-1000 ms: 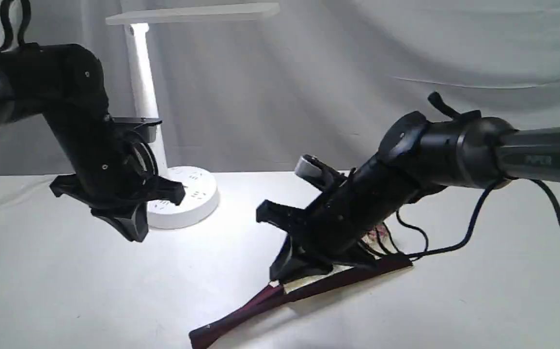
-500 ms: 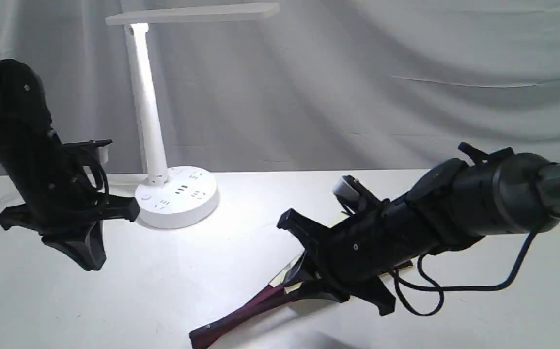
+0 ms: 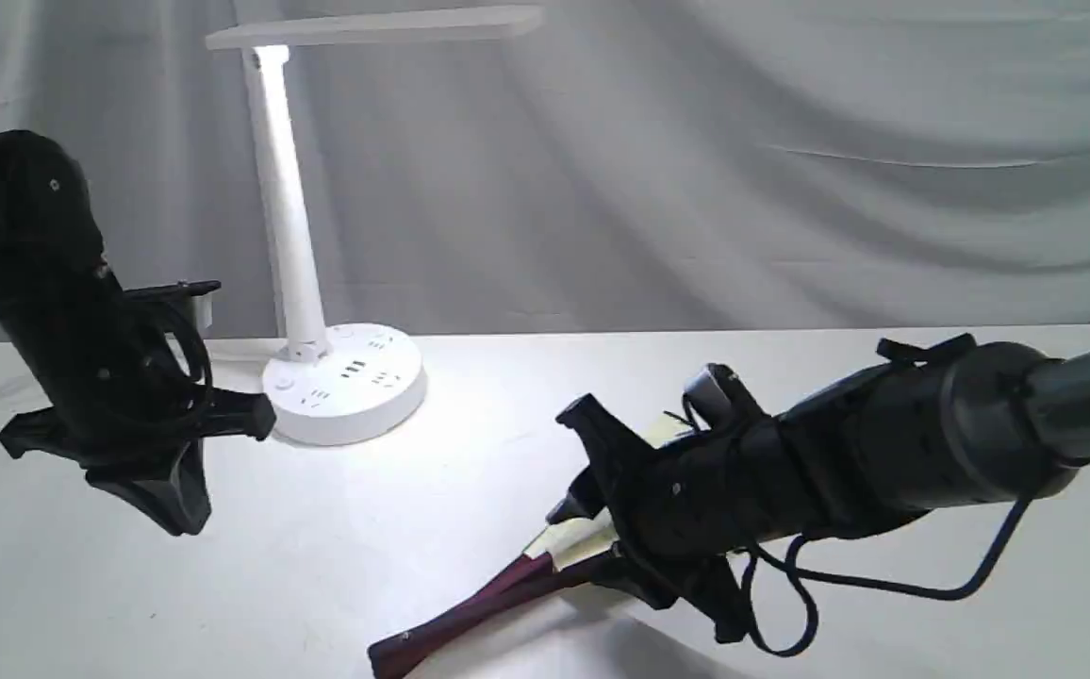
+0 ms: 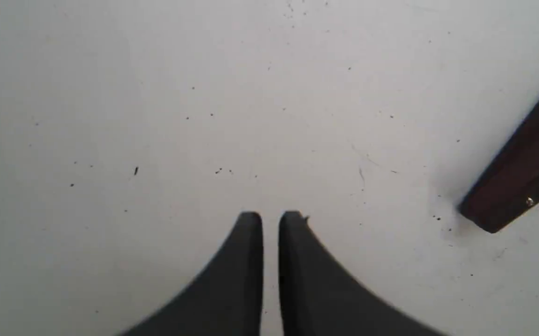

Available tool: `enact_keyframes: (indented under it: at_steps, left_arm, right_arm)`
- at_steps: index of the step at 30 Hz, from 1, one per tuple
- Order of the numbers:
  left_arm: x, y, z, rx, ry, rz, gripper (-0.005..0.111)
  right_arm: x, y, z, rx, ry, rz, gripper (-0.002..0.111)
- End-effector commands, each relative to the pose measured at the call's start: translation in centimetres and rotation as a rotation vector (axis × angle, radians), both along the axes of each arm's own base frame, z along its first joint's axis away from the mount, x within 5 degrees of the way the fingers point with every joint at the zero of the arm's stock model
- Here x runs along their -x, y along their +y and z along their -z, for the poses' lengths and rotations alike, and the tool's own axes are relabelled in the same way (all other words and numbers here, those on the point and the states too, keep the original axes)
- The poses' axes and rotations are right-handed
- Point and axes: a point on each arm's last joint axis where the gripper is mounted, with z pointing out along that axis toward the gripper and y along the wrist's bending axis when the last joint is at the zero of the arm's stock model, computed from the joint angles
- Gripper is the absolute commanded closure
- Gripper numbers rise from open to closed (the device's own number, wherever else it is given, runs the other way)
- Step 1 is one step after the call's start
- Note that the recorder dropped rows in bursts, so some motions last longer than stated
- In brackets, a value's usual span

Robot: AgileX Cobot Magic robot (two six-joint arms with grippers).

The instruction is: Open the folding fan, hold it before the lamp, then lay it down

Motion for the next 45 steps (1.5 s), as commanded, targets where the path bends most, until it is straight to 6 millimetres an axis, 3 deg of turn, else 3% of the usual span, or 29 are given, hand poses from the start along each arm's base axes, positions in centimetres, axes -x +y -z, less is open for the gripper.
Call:
enact_keyframes:
  at_steps: [1,7,19,26,31,36,45]
  left_arm:
    - [0.1,0.0,-0.4,0.017,-0.02,-0.007,0.102]
    - [0.1,0.0,-0.3,0.017,-0.017,-0.007,0.102]
    - [0.1,-0.1,-0.3,0.023,-0.016,-0.009,0.102]
    - [0.1,-0.1,-0.4,0.025,-0.016,-0.01,0.102]
    - [0.1,-0.1,-0.4,0.025,-0.016,-0.01,0.102]
    - [0.1,-0.1,-0.4,0.025,-0.016,-0.01,0.102]
    - [0.1,-0.1,-0.4,0.025,-0.012,-0.009,0.102]
  right_arm:
    - [0.1,0.6,0.3,-0.015,0.011,0.053,0.06]
    - [0.4,1.6,2.1,-0.059,0.077,0.094,0.06]
    - [0.0,0.8,2.6,0.015,0.055,0.157,0.06]
    - [0.0,0.9,4.4,-0.037,0.125,0.217,0.062]
    - [0.1,1.0,4.5,-0.042,0.128,0.21,0.065]
    - [0.0,1.0,4.5,-0.049,0.131,0.223,0.072]
    - [0.1,1.1,4.5,-0.053,0.128,0.203,0.097]
